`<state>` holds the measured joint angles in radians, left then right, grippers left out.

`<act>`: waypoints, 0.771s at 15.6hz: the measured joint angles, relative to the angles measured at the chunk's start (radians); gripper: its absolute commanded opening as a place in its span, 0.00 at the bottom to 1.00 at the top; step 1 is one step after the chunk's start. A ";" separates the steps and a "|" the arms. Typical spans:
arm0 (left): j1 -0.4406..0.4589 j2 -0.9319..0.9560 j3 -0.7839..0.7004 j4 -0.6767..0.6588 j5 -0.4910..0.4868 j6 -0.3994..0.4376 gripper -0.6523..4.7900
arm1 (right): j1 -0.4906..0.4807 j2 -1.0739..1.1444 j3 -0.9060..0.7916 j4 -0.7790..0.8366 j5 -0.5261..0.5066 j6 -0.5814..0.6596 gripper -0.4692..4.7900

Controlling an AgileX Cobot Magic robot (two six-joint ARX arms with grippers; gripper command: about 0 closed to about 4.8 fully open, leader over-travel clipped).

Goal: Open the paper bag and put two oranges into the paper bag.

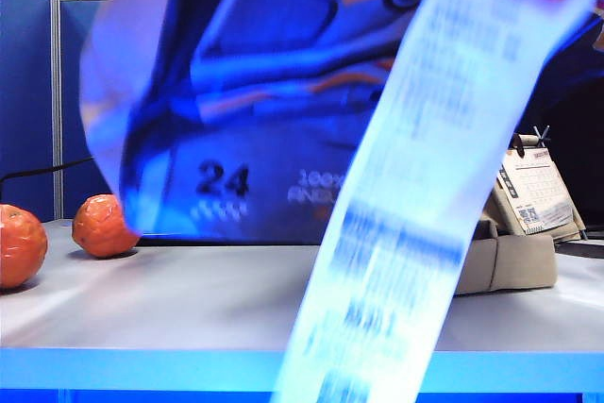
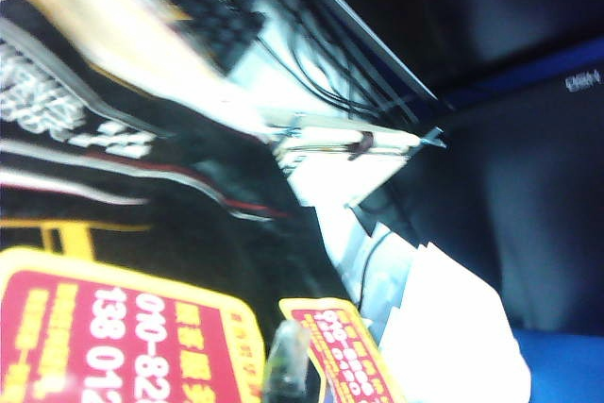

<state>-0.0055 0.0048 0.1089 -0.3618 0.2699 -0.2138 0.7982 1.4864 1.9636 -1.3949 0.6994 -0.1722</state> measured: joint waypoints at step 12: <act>-0.023 0.000 0.000 0.001 0.001 -0.003 0.42 | -0.183 0.239 0.050 0.054 -0.302 0.048 0.09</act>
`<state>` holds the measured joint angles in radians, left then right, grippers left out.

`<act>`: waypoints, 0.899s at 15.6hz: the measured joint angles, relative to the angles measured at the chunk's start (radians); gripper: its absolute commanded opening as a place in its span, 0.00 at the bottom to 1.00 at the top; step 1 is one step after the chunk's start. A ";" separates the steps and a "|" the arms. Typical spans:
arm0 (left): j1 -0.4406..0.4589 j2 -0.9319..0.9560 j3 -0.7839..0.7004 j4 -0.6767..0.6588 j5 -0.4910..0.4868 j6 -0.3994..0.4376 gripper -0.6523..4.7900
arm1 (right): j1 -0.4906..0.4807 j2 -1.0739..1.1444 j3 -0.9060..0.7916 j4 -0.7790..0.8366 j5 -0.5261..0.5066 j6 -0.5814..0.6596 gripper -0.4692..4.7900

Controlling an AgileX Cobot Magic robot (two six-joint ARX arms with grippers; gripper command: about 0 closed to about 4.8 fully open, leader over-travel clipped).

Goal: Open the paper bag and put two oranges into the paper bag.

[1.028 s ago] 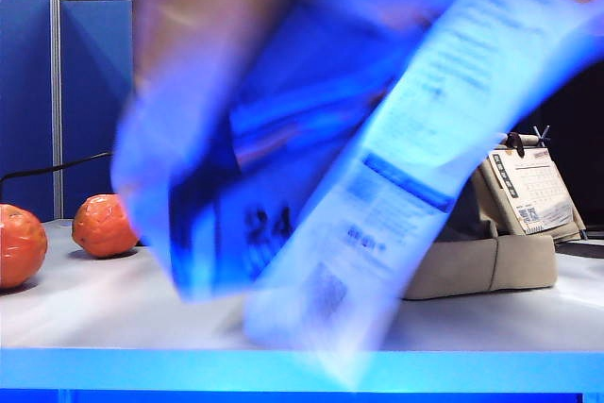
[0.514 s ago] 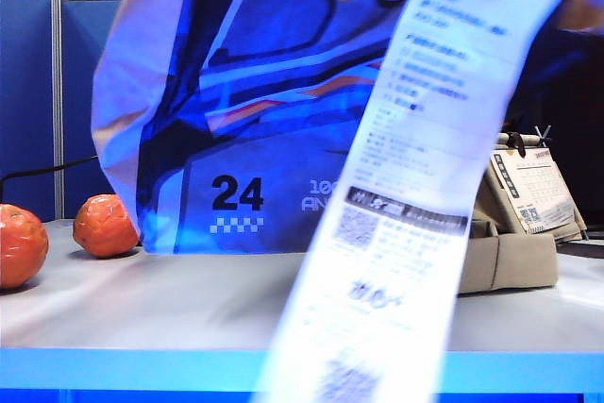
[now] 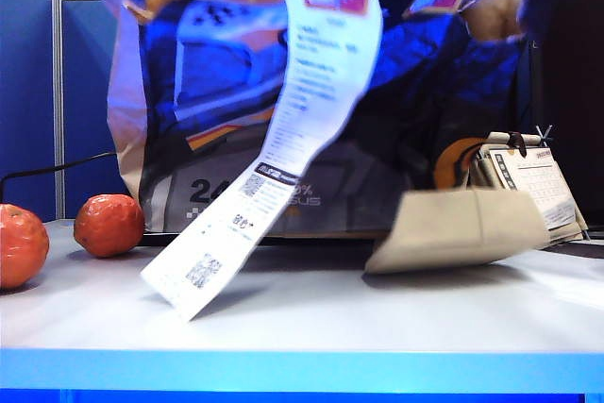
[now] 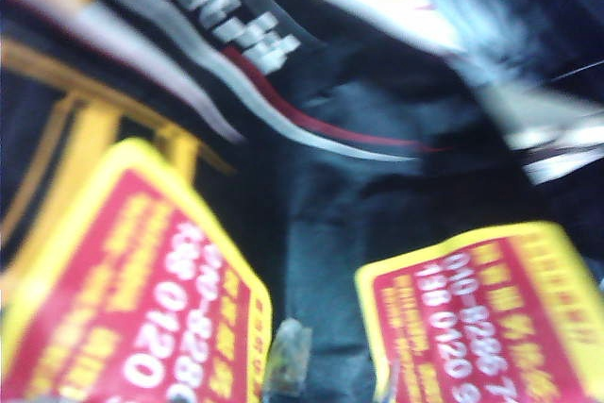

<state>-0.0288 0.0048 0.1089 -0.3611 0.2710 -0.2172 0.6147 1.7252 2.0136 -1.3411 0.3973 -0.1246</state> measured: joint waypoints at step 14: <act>0.000 0.046 0.038 -0.038 -0.319 -0.049 0.69 | 0.084 0.044 0.179 -0.057 0.153 0.012 0.09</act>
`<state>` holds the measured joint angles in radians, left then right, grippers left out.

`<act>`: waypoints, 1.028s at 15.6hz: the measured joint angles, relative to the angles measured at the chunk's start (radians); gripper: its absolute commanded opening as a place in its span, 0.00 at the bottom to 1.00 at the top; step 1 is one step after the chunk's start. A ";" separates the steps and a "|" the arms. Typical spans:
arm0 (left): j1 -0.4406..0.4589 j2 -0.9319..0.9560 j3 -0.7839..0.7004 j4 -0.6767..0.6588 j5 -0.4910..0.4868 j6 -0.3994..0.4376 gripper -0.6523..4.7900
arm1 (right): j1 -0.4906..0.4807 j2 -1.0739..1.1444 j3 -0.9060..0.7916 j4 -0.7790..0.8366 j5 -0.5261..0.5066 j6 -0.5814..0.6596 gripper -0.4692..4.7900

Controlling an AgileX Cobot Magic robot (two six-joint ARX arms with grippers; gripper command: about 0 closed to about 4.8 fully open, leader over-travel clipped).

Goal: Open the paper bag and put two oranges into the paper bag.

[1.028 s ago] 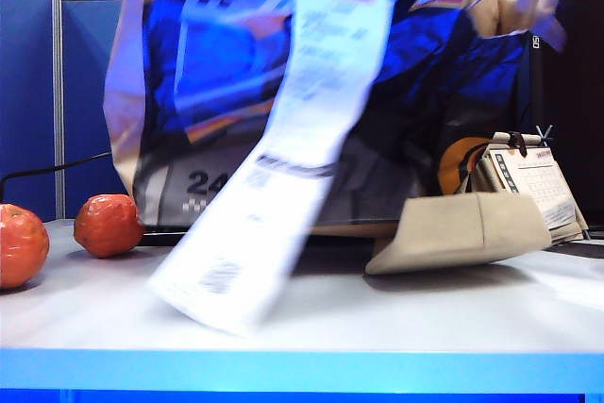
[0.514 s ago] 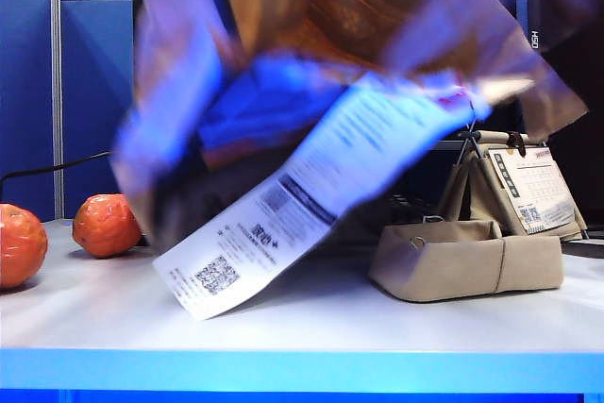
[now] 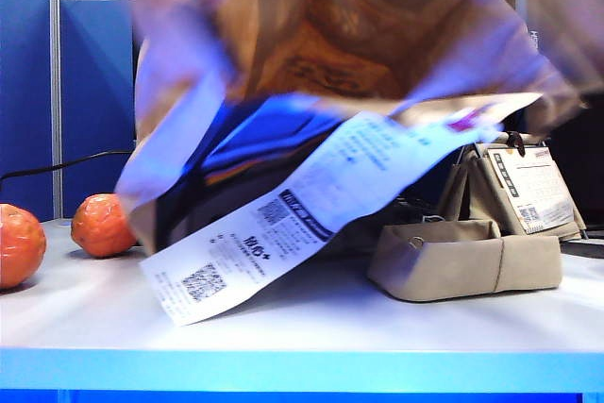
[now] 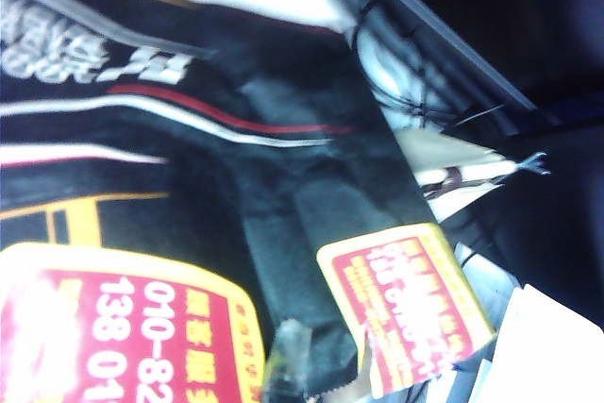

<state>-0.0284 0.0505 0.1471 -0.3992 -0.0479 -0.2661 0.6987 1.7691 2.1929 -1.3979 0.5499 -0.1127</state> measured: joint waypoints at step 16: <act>0.000 0.030 0.000 0.043 -0.016 0.000 0.69 | 0.011 0.018 0.338 0.029 0.175 0.077 1.00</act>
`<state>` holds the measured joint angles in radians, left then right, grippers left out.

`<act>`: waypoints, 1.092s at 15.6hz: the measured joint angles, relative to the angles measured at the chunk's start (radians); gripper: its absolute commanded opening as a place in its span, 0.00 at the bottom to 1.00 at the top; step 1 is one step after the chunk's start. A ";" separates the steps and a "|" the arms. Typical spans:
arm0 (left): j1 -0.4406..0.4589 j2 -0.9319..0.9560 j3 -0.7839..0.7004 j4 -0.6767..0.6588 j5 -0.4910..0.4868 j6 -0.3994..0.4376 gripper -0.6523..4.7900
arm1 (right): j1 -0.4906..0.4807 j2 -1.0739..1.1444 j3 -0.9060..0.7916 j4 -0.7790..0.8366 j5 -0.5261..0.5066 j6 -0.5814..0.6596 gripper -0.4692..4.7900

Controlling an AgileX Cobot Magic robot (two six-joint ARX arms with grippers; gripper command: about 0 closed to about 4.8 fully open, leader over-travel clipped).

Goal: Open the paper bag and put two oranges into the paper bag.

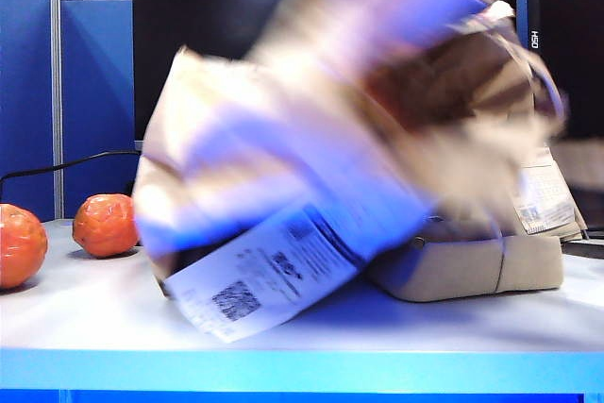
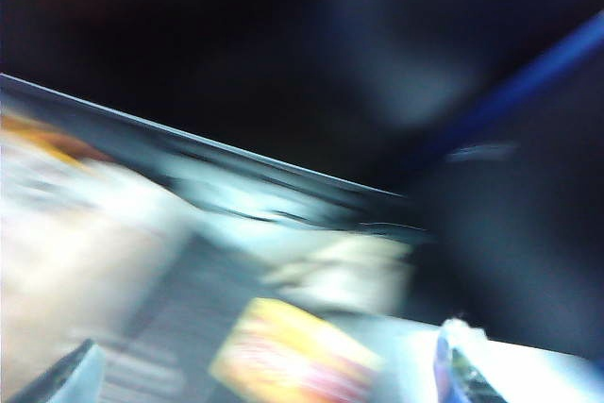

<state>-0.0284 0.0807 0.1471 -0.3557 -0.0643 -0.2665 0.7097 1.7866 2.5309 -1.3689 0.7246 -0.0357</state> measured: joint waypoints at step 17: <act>-0.043 -0.010 0.000 0.026 -0.003 0.023 0.69 | -0.132 -0.924 -1.579 0.290 -0.930 0.668 0.91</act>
<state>-0.0719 0.0704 0.1471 -0.3302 -0.0669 -0.2432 0.5774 0.8627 0.9520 -1.0794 -0.2058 0.6319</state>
